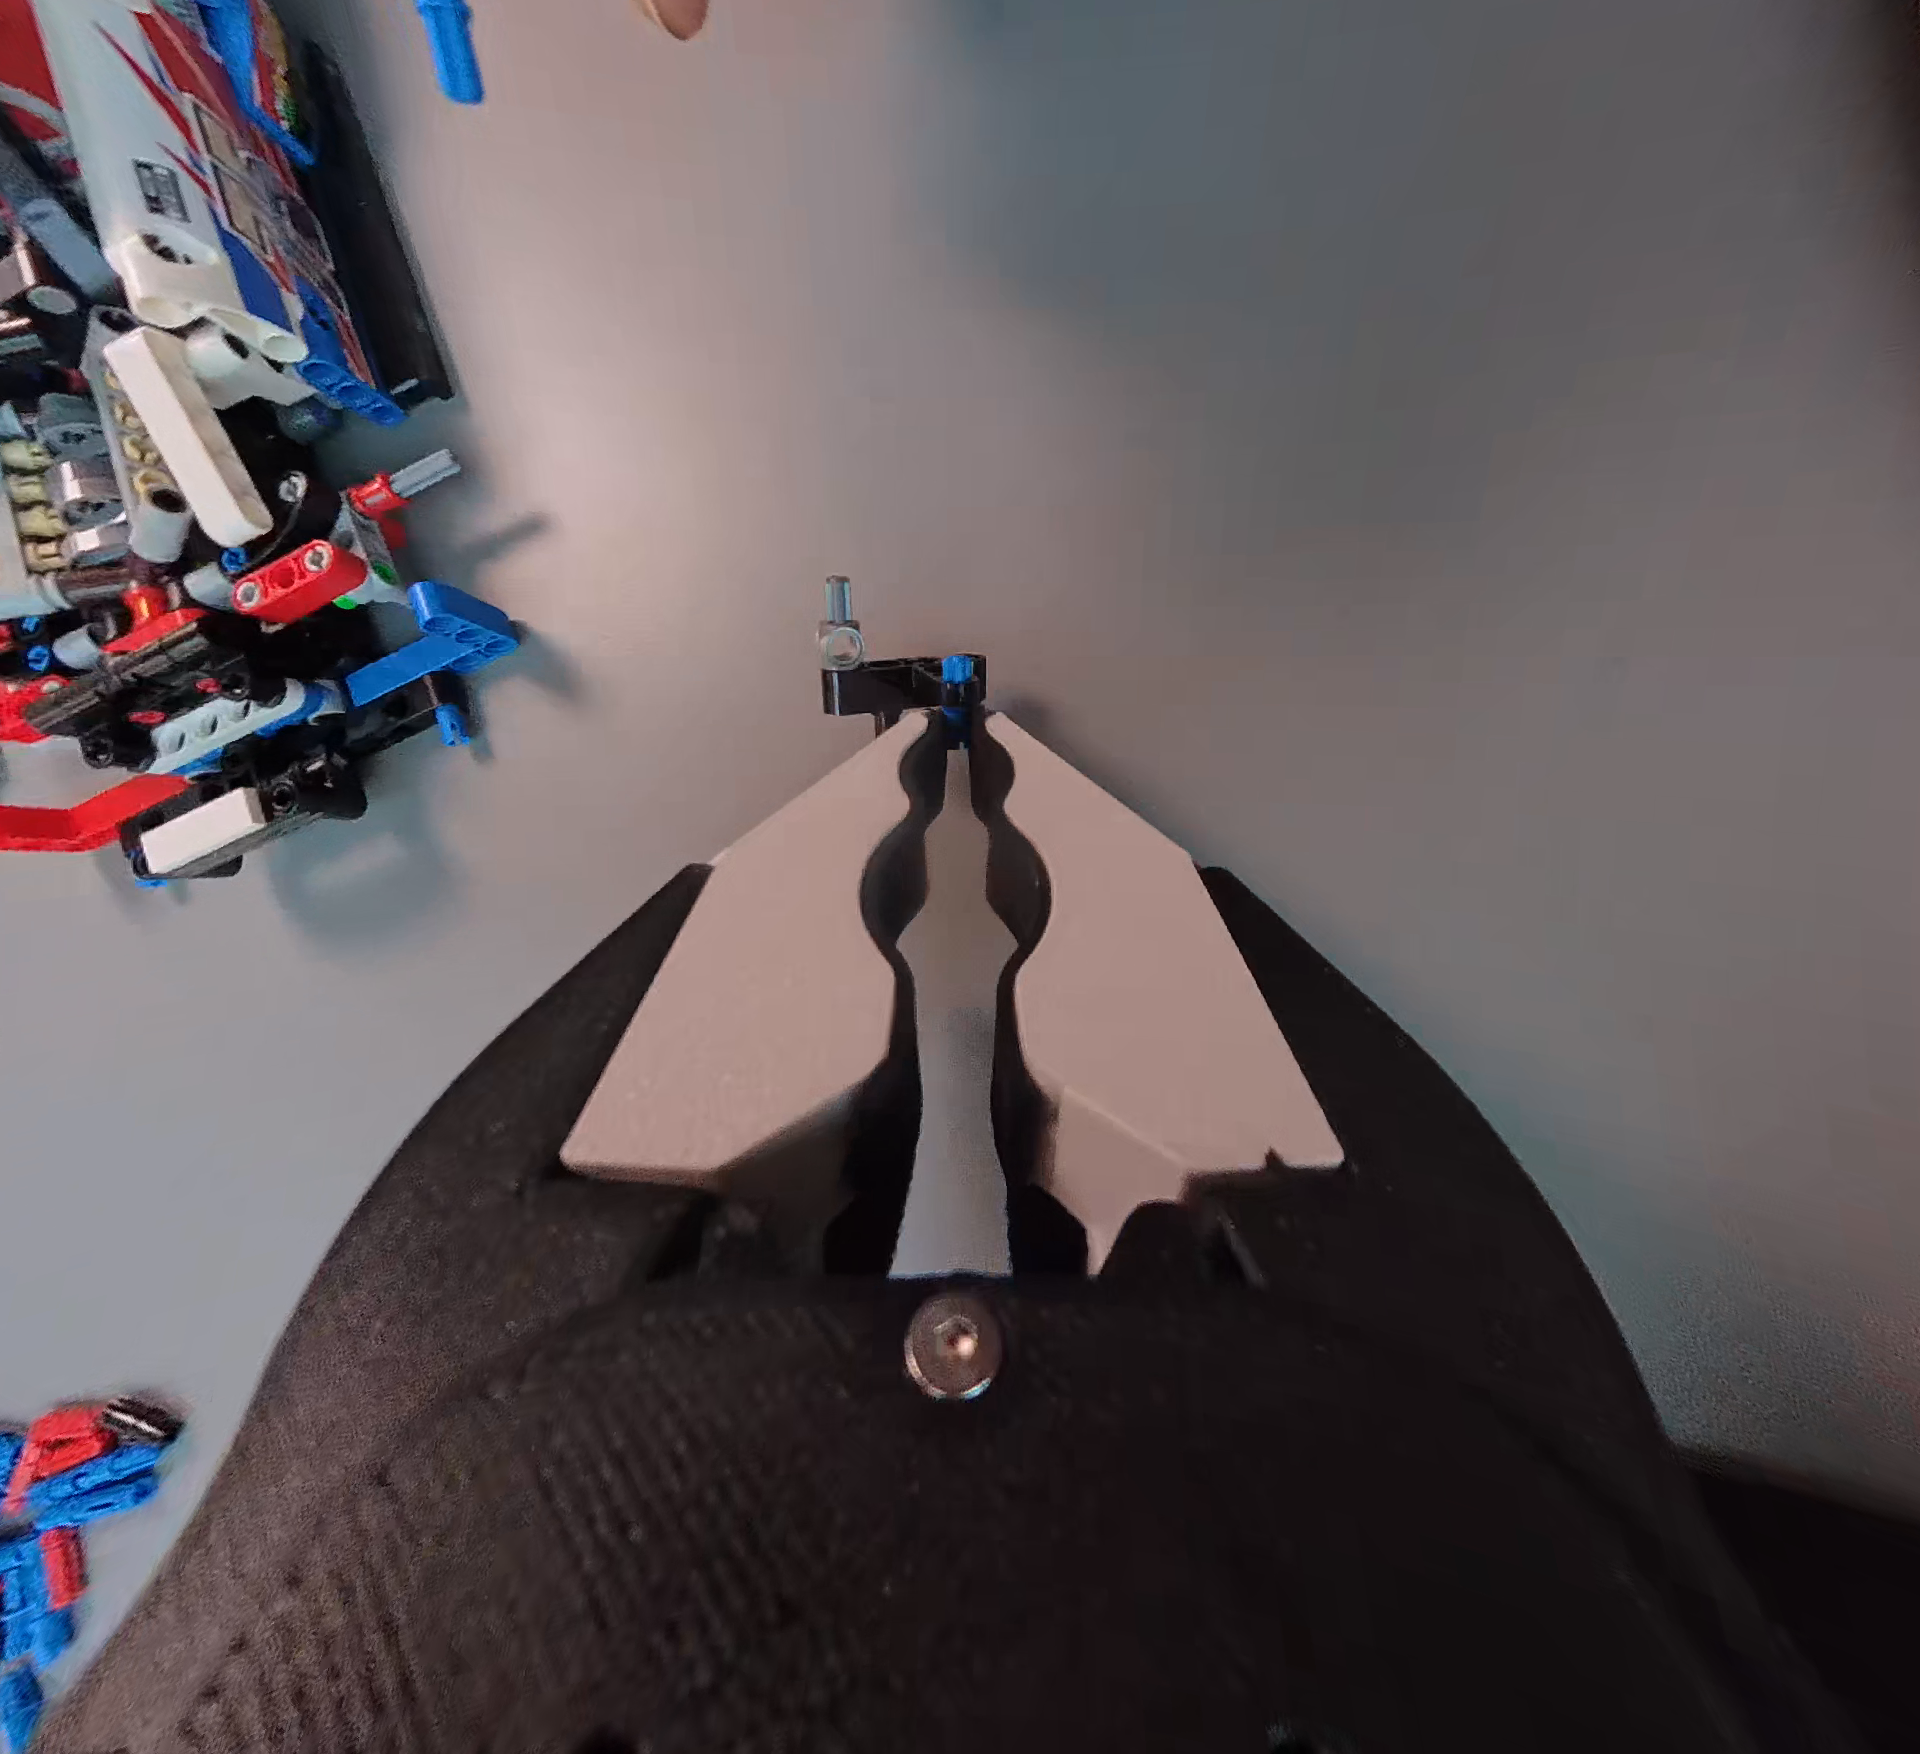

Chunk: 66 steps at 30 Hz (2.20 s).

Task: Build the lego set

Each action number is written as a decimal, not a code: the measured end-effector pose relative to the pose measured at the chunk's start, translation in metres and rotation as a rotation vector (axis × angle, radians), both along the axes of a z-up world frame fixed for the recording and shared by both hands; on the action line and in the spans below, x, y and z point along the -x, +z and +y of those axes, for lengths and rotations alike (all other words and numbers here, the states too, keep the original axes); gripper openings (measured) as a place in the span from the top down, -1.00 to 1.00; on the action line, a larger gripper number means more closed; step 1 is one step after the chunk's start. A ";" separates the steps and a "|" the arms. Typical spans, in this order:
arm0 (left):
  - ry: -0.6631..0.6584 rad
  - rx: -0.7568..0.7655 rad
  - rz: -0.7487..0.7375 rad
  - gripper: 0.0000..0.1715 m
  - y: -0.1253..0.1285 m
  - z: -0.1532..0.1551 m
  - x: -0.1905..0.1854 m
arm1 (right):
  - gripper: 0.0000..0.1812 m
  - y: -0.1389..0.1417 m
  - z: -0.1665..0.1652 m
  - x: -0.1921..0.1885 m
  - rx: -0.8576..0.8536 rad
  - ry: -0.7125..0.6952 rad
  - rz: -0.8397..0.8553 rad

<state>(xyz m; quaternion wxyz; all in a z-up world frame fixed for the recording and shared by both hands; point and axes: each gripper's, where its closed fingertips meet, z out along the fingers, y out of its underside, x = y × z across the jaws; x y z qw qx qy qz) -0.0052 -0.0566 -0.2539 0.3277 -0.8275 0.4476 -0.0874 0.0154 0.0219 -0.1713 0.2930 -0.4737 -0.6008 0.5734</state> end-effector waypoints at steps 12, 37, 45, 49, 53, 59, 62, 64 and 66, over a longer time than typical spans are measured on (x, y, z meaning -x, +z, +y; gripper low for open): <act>0.146 -0.376 -0.438 0.97 0.068 0.020 -0.026 | 0.98 0.016 -0.025 -0.012 -0.005 0.145 0.090; 0.155 -0.254 -0.359 0.98 0.033 0.021 -0.033 | 0.98 -0.033 -0.051 -0.009 -0.229 0.211 -0.146; 0.191 -0.350 -0.188 0.98 0.029 0.028 -0.026 | 0.98 -0.039 -0.045 -0.005 -0.080 0.124 -0.282; 0.180 -0.394 -0.079 0.98 0.025 0.028 -0.024 | 0.98 -0.043 -0.045 -0.004 -0.067 0.102 -0.320; 0.146 -0.430 0.043 0.98 0.019 0.028 -0.023 | 0.99 -0.051 -0.046 -0.004 -0.076 0.089 -0.360; 0.046 -0.433 0.094 0.99 0.010 0.019 -0.038 | 0.99 -0.050 -0.053 -0.004 -0.062 0.124 -0.349; 0.079 -0.413 0.085 0.98 0.008 0.022 -0.038 | 0.99 -0.054 -0.053 -0.003 -0.124 0.112 -0.376; 0.113 -0.406 0.013 0.99 0.015 0.025 -0.036 | 0.99 -0.049 -0.049 -0.003 -0.106 0.103 -0.367; 0.151 -0.404 -0.058 0.98 0.024 0.029 -0.035 | 0.99 -0.041 -0.044 -0.004 -0.060 0.102 -0.338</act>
